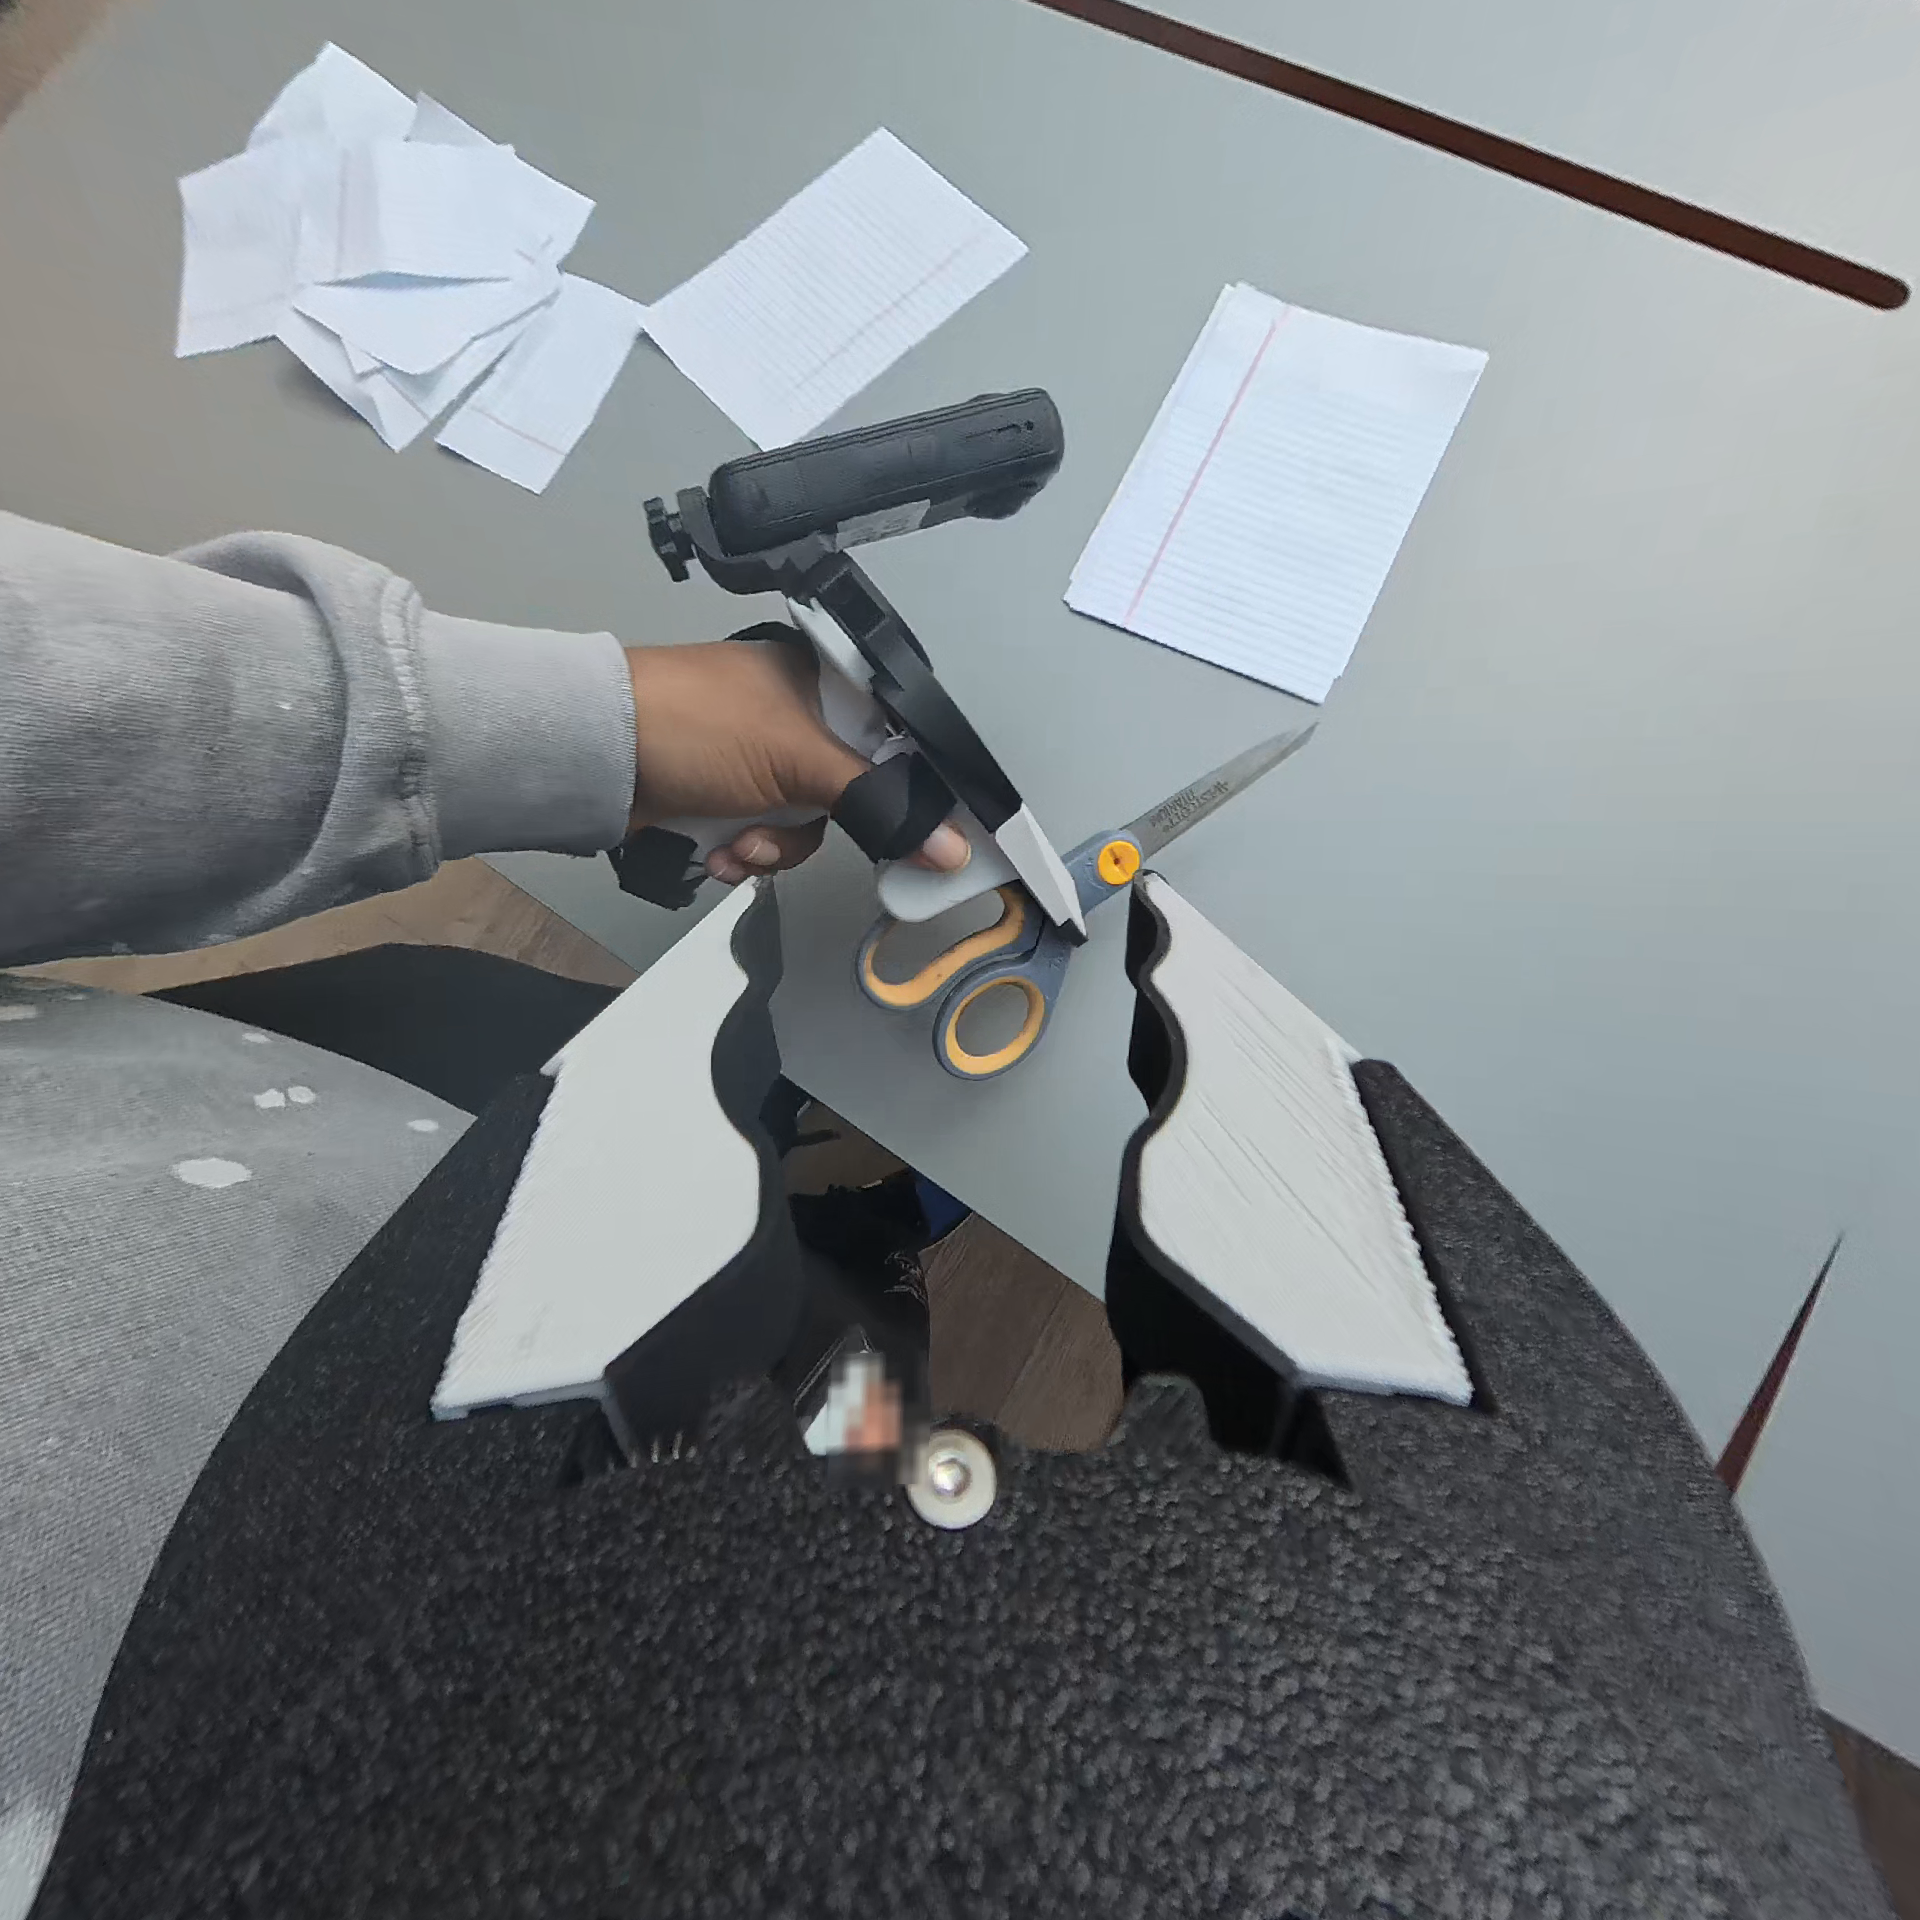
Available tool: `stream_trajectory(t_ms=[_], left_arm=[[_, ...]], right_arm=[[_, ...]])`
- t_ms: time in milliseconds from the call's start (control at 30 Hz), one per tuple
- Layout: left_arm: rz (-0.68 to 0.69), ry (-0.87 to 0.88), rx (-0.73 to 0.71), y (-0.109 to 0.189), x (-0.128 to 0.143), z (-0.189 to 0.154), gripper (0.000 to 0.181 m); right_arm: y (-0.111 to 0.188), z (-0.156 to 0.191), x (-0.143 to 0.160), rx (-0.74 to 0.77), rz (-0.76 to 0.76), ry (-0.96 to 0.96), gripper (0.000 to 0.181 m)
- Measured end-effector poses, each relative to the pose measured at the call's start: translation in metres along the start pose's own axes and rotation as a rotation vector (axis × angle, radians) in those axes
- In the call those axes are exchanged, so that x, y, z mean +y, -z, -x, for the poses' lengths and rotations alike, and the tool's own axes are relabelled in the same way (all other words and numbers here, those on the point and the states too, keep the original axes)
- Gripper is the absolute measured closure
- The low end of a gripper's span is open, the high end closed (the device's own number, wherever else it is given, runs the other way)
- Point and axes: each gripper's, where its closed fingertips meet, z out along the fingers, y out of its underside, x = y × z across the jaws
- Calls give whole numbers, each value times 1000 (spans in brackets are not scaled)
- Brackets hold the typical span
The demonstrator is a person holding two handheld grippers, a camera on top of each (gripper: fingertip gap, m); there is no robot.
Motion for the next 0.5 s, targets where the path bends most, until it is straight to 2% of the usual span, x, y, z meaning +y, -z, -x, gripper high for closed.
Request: stream_trajectory(t_ms=[67,167,233,333,433,500], left_arm=[[6,32,-25,-17,-7,9,168],[17,15,-87,-26,-12,21,164],[4,-2,-112,-23,-14,27,149],[-94,-35,-125,-5,-21,26,121],[-212,-91,-159,26,-22,25,109],[-325,-133,-185,58,-21,21,108]], right_arm=[[4,-6,9,13,23,-26,114],[9,-13,17,25,38,-52,115],[9,-15,20,29,43,-63,116],[2,-14,21,13,52,-68,116],[-7,-11,17,-3,56,-47,116],[-13,-7,14,-20,59,-34,116]])
